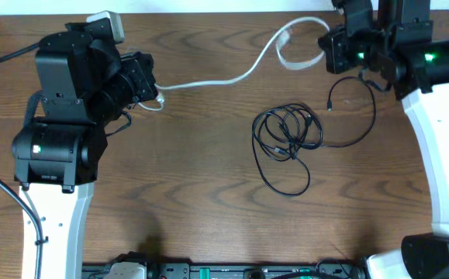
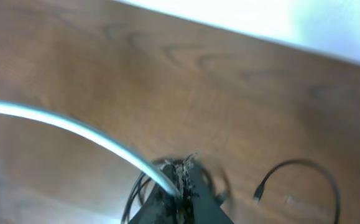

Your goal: Untangle cables

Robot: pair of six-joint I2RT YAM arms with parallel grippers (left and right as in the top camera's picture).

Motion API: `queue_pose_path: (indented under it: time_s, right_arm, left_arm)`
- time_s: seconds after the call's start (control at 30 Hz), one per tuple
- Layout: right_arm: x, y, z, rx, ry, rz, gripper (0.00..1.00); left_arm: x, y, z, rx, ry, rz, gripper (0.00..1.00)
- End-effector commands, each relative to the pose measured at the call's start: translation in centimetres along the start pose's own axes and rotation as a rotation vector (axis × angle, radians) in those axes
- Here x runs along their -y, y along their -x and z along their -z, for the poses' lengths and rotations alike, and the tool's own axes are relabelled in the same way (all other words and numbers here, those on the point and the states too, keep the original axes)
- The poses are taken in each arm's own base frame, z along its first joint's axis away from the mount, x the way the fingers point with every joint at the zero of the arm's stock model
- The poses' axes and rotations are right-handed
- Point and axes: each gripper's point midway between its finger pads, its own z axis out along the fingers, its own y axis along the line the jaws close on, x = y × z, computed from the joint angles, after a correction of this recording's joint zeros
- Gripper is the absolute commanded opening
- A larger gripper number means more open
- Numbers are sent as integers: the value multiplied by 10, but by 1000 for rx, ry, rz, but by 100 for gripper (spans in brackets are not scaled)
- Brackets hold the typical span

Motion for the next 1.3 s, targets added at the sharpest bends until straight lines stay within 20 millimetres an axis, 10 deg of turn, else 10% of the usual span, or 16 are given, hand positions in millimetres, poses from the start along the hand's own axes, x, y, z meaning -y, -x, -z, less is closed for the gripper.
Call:
queue_pose_path:
  time_s: [0.0,0.7,1.27]
  right_arm:
    - [-4,-19,-12,-79,48,-46,1]
    - [-40,-70,-45,-239,212,-44,1]
    - [-58,-97,-75,-303,254,-58,1]
  left_arm:
    - [9,0,-1,-15,-51,-20,8]
    - [58,-61,-79,-414,-447,112,7]
    - [61,-133,-118,-646,-351,128,12]
